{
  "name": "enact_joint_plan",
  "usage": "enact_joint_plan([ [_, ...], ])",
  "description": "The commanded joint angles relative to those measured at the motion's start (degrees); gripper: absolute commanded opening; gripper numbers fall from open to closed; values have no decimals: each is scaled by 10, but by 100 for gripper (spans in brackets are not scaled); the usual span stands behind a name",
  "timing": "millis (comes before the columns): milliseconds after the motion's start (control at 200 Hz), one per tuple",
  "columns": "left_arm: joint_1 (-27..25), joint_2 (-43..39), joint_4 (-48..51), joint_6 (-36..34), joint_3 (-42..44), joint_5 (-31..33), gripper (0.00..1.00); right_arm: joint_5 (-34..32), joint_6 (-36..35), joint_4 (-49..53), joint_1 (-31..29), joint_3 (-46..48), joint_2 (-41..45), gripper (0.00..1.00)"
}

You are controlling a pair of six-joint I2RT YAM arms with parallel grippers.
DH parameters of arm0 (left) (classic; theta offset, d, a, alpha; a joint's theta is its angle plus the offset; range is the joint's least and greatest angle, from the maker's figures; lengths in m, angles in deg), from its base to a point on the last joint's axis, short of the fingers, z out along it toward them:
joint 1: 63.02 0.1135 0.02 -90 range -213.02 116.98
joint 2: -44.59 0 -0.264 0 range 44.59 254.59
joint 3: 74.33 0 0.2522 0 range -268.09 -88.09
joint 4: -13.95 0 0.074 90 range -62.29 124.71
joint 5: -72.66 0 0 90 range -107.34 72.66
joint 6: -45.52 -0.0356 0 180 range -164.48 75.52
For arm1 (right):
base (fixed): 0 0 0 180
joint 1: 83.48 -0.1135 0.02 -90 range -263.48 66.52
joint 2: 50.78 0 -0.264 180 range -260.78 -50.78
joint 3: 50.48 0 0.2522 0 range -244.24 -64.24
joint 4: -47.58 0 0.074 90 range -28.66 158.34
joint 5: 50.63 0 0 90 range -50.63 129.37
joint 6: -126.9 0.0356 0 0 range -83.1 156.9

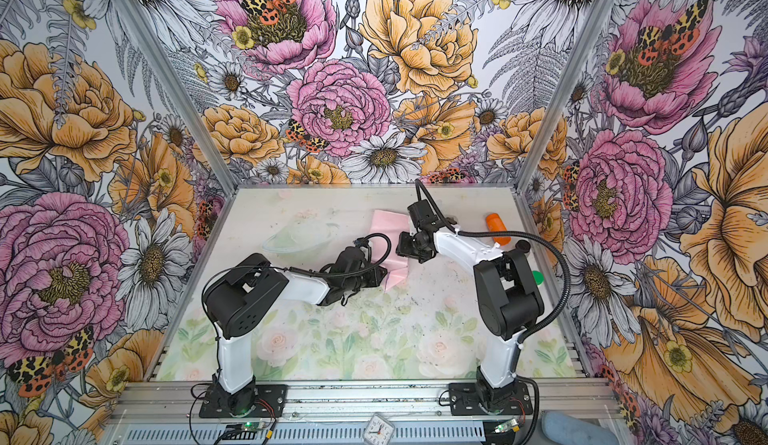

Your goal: Wrap the gift box in paper

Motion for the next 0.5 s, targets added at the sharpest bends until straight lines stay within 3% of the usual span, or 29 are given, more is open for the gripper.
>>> enact_joint_plan([
  [0,-3,26,-24,-11,-12,16,21,1,-1,26,-7,18,6,52],
  [250,-5,33,-40,-10,36,22,21,-14,3,27,6,11,27,56],
  [495,6,0,-48,-5,77,37,21,-9,-2,27,6,-16,-22,55],
])
